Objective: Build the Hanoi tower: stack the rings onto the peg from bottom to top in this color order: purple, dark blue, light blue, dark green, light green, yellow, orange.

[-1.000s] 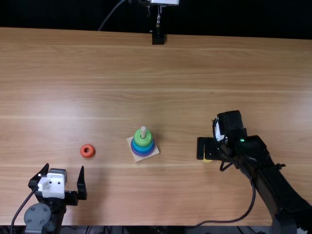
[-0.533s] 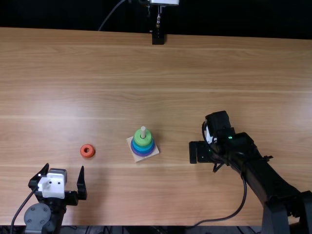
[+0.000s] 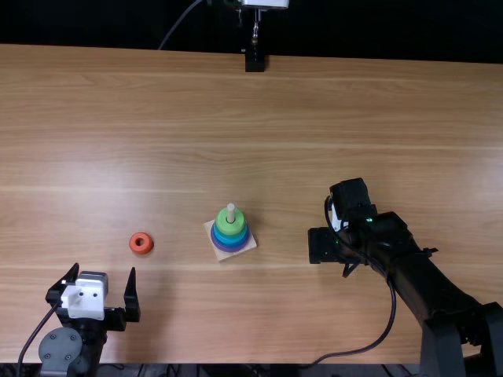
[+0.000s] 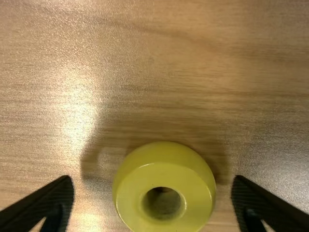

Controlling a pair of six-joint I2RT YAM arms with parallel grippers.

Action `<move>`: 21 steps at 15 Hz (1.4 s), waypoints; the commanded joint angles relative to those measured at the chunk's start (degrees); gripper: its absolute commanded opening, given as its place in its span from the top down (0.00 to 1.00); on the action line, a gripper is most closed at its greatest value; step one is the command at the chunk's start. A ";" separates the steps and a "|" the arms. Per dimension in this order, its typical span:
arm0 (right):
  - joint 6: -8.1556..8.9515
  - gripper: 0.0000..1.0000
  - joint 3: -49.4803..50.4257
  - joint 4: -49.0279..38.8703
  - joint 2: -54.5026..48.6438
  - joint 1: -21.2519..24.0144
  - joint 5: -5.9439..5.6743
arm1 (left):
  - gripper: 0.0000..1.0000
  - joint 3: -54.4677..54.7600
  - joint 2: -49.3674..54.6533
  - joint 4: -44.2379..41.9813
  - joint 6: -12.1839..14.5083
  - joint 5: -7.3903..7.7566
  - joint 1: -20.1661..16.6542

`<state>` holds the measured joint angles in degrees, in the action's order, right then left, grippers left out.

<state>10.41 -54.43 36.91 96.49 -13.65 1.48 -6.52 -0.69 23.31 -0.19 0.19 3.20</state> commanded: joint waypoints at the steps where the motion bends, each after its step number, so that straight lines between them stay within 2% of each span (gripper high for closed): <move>1: 0.34 0.76 -1.46 0.07 0.81 -1.29 -0.53 | 0.00 6.52 0.69 2.74 0.08 0.03 -0.65; 2: 0.34 0.87 -1.46 0.07 0.81 -1.73 -0.53 | 0.00 6.52 0.69 2.74 0.08 0.03 -0.65; 4: 0.24 1.00 -1.55 -0.03 0.81 -1.73 -0.53 | 0.00 6.52 0.69 2.74 0.08 0.03 -0.65; 8: 0.24 1.00 -4.28 0.39 0.28 -2.96 -0.53 | 0.00 6.52 0.69 2.74 0.08 0.03 -0.65; 9: 0.13 1.00 -6.03 3.13 0.19 -3.49 -0.53 | 0.00 6.52 0.69 2.74 0.08 0.03 -0.65; 12: -0.40 1.00 -15.00 16.10 0.10 -7.36 -0.32 | 0.00 6.52 0.69 2.74 0.08 0.03 -0.65; 15: 0.03 1.00 -26.51 25.38 0.19 -11.22 -0.32 | 0.00 6.52 0.69 2.74 0.08 0.03 -0.65; 17: 0.13 1.00 -33.90 29.50 0.37 -13.60 -0.32 | 0.00 6.52 0.69 2.74 0.08 0.03 -0.65; 21: 0.34 1.00 -45.15 32.13 2.65 -18.25 -0.32 | 0.00 6.52 0.69 2.74 -0.03 0.03 -0.65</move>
<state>10.44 -98.26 69.32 97.43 -31.31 1.43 -6.52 -0.67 23.31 -0.19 0.19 3.20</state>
